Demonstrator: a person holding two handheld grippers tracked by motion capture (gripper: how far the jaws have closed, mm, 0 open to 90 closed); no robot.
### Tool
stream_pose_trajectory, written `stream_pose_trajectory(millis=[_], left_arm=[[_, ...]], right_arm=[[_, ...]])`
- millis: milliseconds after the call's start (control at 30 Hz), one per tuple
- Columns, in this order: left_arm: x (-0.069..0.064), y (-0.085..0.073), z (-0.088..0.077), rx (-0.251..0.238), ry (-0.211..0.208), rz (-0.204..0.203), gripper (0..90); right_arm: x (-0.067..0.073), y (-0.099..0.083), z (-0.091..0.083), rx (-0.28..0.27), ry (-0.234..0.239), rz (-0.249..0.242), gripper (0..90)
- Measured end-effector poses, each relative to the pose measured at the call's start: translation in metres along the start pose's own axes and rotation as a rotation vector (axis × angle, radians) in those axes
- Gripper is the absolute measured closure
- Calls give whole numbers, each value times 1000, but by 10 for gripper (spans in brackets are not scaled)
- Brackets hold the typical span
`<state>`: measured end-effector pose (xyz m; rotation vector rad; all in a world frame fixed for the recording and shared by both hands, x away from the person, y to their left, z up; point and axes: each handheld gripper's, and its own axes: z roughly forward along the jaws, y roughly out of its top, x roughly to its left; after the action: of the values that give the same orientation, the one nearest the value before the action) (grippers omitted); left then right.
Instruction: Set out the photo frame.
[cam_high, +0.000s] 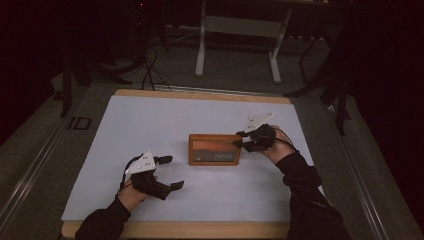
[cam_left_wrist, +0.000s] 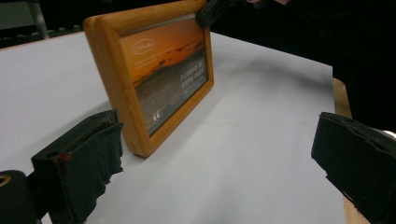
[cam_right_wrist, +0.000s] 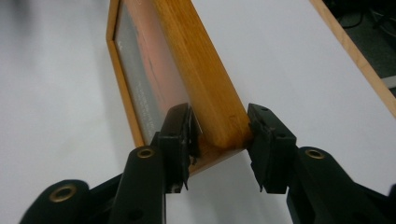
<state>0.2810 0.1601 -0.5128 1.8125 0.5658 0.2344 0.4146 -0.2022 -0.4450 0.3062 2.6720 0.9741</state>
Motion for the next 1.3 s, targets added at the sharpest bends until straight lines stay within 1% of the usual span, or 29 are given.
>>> stream_pose_trajectory(millis=[33,67,200,333,433,500,533,633,667,733,767,833,867,967,1000,1033,1067,1100,1133,1167,1200,1267,1300], left_arm=[[0,0,0,0,0,1,22],[0,0,0,0,0,2,22],[0,-1,1,2,-3,-1,22],[0,-1,1,3,-4,-1,22],[0,-1,2,3,-5,-5,22],[0,-2,2,5,-5,-6,22],[0,-2,2,5,-6,-6,22],[0,-2,2,9,-7,-2,22],[0,-2,2,11,-6,-1,22],[0,-3,3,12,-7,-1,22],[0,-3,3,12,-7,-1,22],[0,-3,3,12,-7,0,22],[0,-3,3,9,-8,0,22],[0,-4,3,6,-8,-1,22],[0,-4,3,8,-5,2,22],[0,-4,4,12,-6,8,22],[-1,-5,4,12,-5,9,22],[-1,-5,4,17,-4,13,22],[-1,-5,5,22,-3,16,22],[-2,-5,5,25,-4,18,22],[-2,-6,6,26,-6,20,22],[-3,-6,6,28,-8,20,22],[-3,-6,6,28,-7,22,22]], right_arm=[[-2,-2,1,-12,-1,15,598],[-3,-3,1,-14,-3,18,595],[-4,-2,4,-6,-22,10,576],[-6,-2,6,-6,-26,29,574],[-6,-2,6,-5,-29,33,571],[-4,-1,6,-1,-37,35,564],[-3,-1,6,1,-44,28,558],[3,2,7,24,-90,33,537],[5,3,7,23,-92,45,512],[6,3,6,-2,-98,39,480],[6,3,6,-2,-98,39,480],[7,3,5,-17,-94,61,437],[7,3,4,-22,-95,64,429],[8,2,2,-38,-91,98,406],[9,2,1,-47,-102,111,401],[10,1,-1,-54,-102,123,402],[10,0,-3,-72,-90,127,396],[11,-1,-3,-73,-98,140,360],[12,-2,-3,-63,-105,155,313],[13,-3,-3,-35,-98,153,308],[14,-5,-3,-17,-104,154,302],[16,-9,-3,-17,-88,186,222],[17,-11,-4,-20,-93,209,168]])
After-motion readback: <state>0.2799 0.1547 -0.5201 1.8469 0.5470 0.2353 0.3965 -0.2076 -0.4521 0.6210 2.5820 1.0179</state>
